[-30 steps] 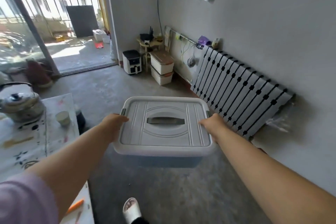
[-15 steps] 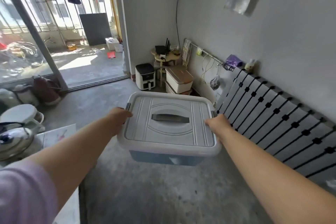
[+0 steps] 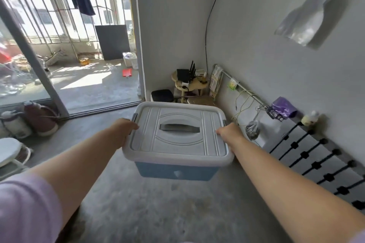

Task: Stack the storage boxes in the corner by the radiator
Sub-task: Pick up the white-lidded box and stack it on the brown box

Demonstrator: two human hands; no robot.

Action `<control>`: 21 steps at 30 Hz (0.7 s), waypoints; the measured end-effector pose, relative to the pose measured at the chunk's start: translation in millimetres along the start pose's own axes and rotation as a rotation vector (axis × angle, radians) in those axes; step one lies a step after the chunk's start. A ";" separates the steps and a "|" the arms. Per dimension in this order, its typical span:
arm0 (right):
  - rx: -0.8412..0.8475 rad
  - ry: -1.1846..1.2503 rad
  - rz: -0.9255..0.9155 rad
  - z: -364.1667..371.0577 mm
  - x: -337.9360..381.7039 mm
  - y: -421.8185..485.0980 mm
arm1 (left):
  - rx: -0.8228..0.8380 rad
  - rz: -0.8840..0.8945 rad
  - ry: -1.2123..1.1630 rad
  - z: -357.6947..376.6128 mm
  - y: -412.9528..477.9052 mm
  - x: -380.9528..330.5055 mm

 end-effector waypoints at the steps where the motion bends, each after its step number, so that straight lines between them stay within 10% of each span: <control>1: 0.001 -0.011 -0.002 4.1 17.1 29.4 | -0.001 -0.001 0.011 3.7 27.7 -14.8; 21: -0.178 0.132 0.387 88.3 191.4 318.7 | 0.305 0.115 0.355 66.5 439.2 -223.6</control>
Point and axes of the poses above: each hand's wrist, its own y-axis towards the middle knuckle, its own z-axis out of the palm, x = y × z, the point moved 1 cm from there along y, towards the middle knuckle, and after that the axes turned 5 degrees about -y, right-handed, at the moved point
